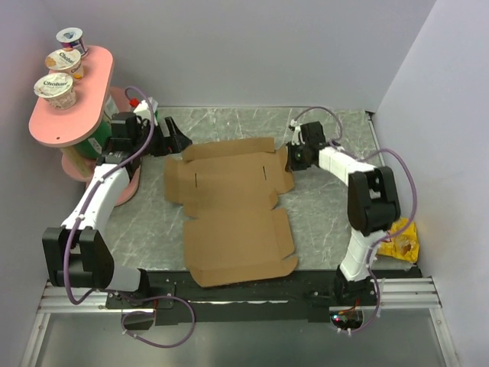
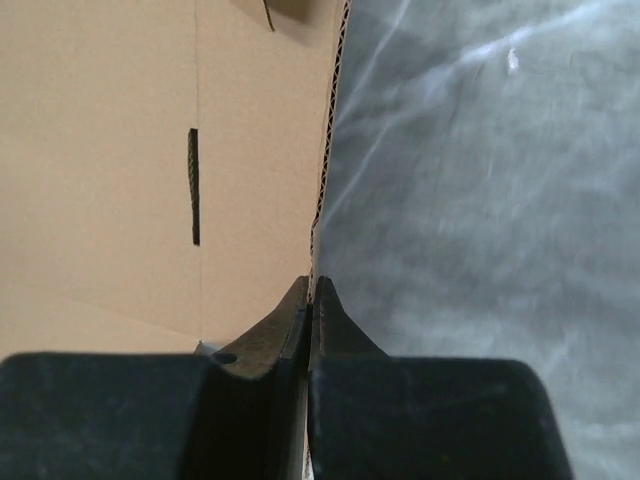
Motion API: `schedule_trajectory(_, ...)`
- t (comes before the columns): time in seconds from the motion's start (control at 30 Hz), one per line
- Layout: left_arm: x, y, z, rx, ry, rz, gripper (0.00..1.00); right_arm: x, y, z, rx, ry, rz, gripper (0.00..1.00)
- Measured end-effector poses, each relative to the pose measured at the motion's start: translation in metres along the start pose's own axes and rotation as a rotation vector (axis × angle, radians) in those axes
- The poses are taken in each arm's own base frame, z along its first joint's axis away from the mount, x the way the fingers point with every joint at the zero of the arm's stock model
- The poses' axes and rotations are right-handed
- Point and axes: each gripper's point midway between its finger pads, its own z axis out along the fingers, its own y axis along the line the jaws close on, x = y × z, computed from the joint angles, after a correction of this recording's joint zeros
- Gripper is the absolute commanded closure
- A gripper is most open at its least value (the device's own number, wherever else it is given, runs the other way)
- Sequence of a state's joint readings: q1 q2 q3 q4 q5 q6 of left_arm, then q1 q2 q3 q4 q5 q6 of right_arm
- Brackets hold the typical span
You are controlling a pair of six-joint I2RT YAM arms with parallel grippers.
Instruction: Fold the paper box
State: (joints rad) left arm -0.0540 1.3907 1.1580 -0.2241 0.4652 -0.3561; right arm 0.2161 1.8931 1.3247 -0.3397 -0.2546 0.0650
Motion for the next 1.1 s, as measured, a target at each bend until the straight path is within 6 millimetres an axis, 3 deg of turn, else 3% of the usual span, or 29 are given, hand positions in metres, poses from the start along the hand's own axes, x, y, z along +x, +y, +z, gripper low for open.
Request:
schedule_trajectory(0.27, -0.013, 0.015, 0.023, -0.037, 0.029, 0.029, 0.01, -0.008, 0.016, -0.047, -0.014, -0.237, -0.124, 1.00)
schedule_trajectory(0.47, 0.013, 0.039, 0.034, -0.109, 0.111, 0.019, 0.05, -0.015, 0.016, -0.062, 0.000, -0.327, -0.140, 1.00)
schedule_trajectory(0.57, 0.024, 0.042, 0.034, -0.116, 0.136, 0.014, 0.06, -0.018, 0.016, -0.066, 0.007, -0.352, -0.143, 1.00)
schedule_trajectory(0.7, 0.034, 0.040, 0.040, -0.124, 0.164, 0.034, 0.19, -0.019, 0.017, -0.072, 0.008, -0.378, -0.142, 1.00)
schedule_trajectory(0.8, 0.041, 0.041, 0.048, -0.124, 0.186, 0.037, 0.38, -0.020, 0.018, -0.075, 0.007, -0.391, -0.140, 1.00)
schedule_trajectory(0.83, 0.044, 0.042, 0.051, -0.126, 0.195, 0.032, 0.49, -0.020, 0.018, -0.076, 0.008, -0.397, -0.138, 1.00)
schedule_trajectory(0.9, 0.049, 0.046, 0.055, -0.134, 0.211, 0.025, 0.52, -0.019, 0.018, -0.079, 0.010, -0.407, -0.132, 1.00)
schedule_trajectory(1.03, 0.054, 0.052, 0.059, -0.167, 0.219, 0.028, 0.81, -0.014, 0.017, -0.086, 0.015, -0.431, -0.122, 1.00)
schedule_trajectory(1.1, 0.051, 0.050, 0.063, -0.181, 0.213, 0.041, 0.83, -0.014, 0.017, -0.090, 0.019, -0.447, -0.115, 1.00)
